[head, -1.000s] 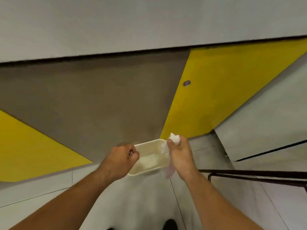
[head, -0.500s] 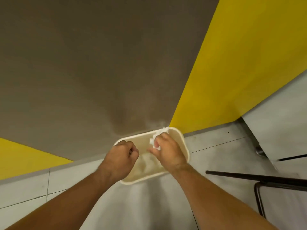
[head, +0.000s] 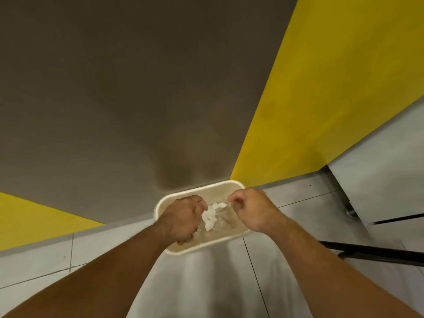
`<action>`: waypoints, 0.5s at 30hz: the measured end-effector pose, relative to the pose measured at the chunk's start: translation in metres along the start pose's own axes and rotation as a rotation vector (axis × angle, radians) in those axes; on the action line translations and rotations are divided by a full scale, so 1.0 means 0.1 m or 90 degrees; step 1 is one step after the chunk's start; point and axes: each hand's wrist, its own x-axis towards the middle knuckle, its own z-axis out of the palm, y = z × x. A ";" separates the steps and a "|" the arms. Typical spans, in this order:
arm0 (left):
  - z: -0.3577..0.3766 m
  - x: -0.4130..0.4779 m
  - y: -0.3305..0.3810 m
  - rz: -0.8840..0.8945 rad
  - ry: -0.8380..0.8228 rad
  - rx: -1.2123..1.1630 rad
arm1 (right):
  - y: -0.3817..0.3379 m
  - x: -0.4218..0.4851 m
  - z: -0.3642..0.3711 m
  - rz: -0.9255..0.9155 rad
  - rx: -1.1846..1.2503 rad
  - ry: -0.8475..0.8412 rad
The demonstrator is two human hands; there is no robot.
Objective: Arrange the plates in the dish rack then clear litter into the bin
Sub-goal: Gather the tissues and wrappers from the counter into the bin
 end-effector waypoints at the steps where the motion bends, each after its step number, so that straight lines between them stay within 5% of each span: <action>1: -0.12 -0.10 0.08 0.016 0.017 0.006 | -0.08 -0.12 -0.11 -0.002 0.011 0.033; 15: -2.23 -2.22 1.99 0.261 0.129 0.130 | -1.72 -2.03 -2.23 -0.091 0.184 0.226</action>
